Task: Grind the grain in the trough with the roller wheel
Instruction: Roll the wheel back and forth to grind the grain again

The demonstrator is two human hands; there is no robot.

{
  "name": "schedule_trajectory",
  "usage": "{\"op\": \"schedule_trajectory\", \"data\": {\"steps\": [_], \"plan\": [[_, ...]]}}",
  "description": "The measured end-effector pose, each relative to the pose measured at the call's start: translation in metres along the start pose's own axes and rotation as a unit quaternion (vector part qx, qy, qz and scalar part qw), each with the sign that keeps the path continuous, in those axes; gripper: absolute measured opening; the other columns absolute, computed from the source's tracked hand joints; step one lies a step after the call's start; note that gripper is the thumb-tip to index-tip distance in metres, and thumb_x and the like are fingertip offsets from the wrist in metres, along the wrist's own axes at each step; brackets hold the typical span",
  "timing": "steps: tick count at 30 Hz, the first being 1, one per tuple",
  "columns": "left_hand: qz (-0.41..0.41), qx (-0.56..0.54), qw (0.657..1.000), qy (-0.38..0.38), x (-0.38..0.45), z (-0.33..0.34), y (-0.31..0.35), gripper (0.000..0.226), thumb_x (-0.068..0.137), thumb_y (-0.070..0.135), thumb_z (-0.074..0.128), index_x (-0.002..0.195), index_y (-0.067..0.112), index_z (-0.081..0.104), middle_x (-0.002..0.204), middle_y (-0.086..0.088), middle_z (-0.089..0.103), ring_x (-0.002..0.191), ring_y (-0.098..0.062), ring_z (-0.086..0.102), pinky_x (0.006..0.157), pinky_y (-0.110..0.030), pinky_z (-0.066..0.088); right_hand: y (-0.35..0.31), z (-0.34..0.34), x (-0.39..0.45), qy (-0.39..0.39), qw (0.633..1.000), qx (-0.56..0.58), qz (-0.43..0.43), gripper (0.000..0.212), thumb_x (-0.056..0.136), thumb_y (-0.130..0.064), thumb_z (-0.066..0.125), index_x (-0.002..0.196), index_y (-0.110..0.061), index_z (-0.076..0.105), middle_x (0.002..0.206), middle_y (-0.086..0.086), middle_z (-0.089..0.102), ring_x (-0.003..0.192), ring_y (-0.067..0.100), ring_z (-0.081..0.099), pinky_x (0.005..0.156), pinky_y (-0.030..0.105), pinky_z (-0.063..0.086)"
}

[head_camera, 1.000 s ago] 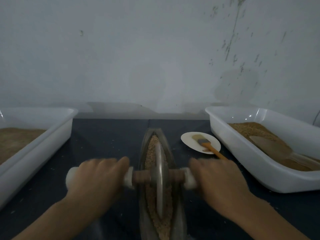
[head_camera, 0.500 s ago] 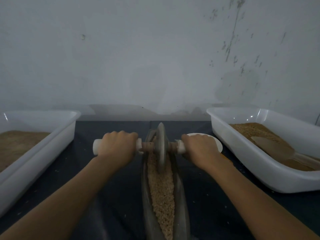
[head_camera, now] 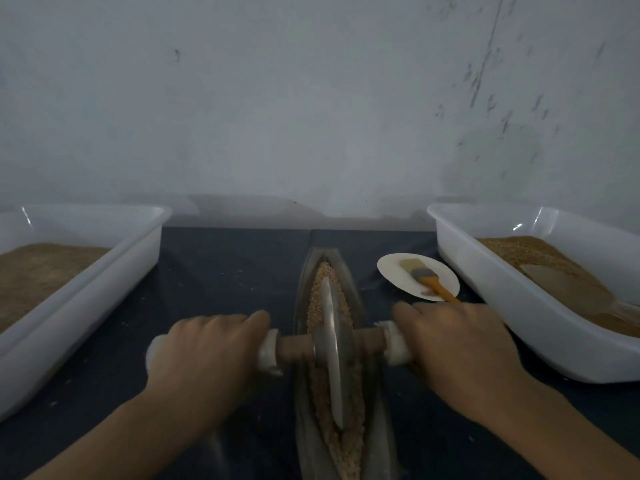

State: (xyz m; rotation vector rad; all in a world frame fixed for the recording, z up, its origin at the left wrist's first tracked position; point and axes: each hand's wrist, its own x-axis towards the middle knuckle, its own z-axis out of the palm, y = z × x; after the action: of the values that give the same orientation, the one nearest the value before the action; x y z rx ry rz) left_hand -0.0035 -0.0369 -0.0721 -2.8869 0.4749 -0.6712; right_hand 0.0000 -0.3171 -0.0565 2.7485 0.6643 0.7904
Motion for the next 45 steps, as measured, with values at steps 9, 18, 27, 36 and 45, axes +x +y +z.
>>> {"op": "schedule_trajectory", "data": {"steps": [9,18,27,36,45], "plan": [[-0.080,-0.009,0.996,-0.043,0.111,0.031,-0.022,0.018,0.083,0.035,0.060,0.084,0.031,0.043,0.091,0.003,0.063,0.081,-0.023,0.060,0.067,-0.034,0.042,0.028,0.066,0.098,-0.013,0.996,-0.030,0.078,0.032,0.078,-0.036,0.067,0.082,-0.026,0.037,0.081,0.002,0.065,0.071,0.027,0.060,0.051,0.031,0.022],[0.035,-0.019,0.999,0.032,0.000,-0.019,0.005,0.055,0.046,0.038,0.086,0.074,0.034,0.038,0.059,0.009,0.045,0.047,-0.010,0.043,0.051,-0.026,0.027,-0.001,0.000,-0.001,0.020,0.998,0.058,-0.005,0.058,0.026,-0.035,0.092,0.066,-0.029,0.051,0.051,-0.007,0.049,0.040,0.009,0.047,0.032,0.021,0.030],[-0.054,0.023,0.997,-0.044,0.052,0.002,0.001,0.029,0.083,0.039,0.061,0.087,0.033,0.033,0.087,0.009,0.056,0.073,-0.016,0.053,0.063,-0.031,0.034,0.009,0.029,0.034,-0.077,0.994,0.023,0.074,0.031,0.077,-0.046,0.067,0.083,-0.035,0.039,0.074,-0.009,0.053,0.065,0.010,0.047,0.055,0.027,0.032],[-0.099,-0.005,0.995,-0.031,0.087,0.028,-0.011,0.023,0.082,0.034,0.064,0.090,0.030,0.042,0.089,0.005,0.061,0.076,-0.020,0.056,0.063,-0.033,0.036,0.015,0.046,0.083,-0.028,0.996,-0.042,0.074,0.025,0.084,-0.037,0.064,0.092,-0.026,0.044,0.086,-0.003,0.063,0.070,0.018,0.057,0.051,0.029,0.024],[0.013,-0.039,0.999,-0.018,-0.025,-0.015,-0.002,0.058,0.053,0.052,0.076,0.074,0.040,0.022,0.056,0.014,0.027,0.045,-0.006,0.025,0.042,-0.020,0.017,-0.010,-0.023,-0.001,0.061,0.997,-0.012,-0.045,0.050,0.025,-0.009,0.084,0.058,-0.019,0.049,0.045,-0.001,0.046,0.035,0.019,0.044,0.045,0.019,0.012]]}}
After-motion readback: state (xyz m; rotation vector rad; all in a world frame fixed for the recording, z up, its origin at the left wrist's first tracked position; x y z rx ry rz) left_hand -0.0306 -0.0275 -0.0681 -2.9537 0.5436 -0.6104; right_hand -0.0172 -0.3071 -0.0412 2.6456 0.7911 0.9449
